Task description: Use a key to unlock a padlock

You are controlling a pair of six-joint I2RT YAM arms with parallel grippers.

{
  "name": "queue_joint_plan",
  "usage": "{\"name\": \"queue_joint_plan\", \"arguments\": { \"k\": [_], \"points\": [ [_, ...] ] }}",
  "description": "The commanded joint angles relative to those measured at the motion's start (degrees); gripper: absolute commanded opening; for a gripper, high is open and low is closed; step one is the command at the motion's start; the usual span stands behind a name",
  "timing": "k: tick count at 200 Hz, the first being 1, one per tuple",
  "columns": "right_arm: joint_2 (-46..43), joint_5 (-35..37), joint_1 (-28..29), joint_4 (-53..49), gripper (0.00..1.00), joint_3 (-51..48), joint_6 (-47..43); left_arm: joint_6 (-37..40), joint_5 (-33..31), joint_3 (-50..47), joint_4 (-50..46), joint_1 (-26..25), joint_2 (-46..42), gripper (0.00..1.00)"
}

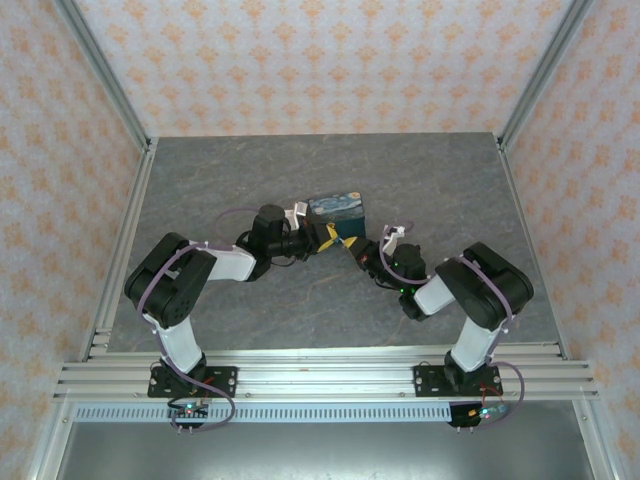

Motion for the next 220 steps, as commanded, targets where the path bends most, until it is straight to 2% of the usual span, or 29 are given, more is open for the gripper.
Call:
{"name": "queue_joint_plan", "arguments": {
  "k": [1,122,174,220],
  "points": [
    [1.36,-0.7,-0.33,1.77,0.0,1.12,-0.6,-1.01,3.86,1.02,6.76,-0.87,-3.71,0.0],
    [3.29,-4.41,-0.77,4.16,0.0,6.53,2.88,-1.36,4.3,1.0,6.98,-0.82,-3.0,0.0],
    [4.93,-6.47,-1.51,4.09,0.0,5.84,2.71,-1.72,3.07,1.37,4.53,-0.89,-3.24,0.0],
    [2.94,-7.8,-1.78,2.81,0.0,3.92,2.15,-0.42,3.67,1.69,2.99,-0.6,-3.34,0.0]
  ]
}}
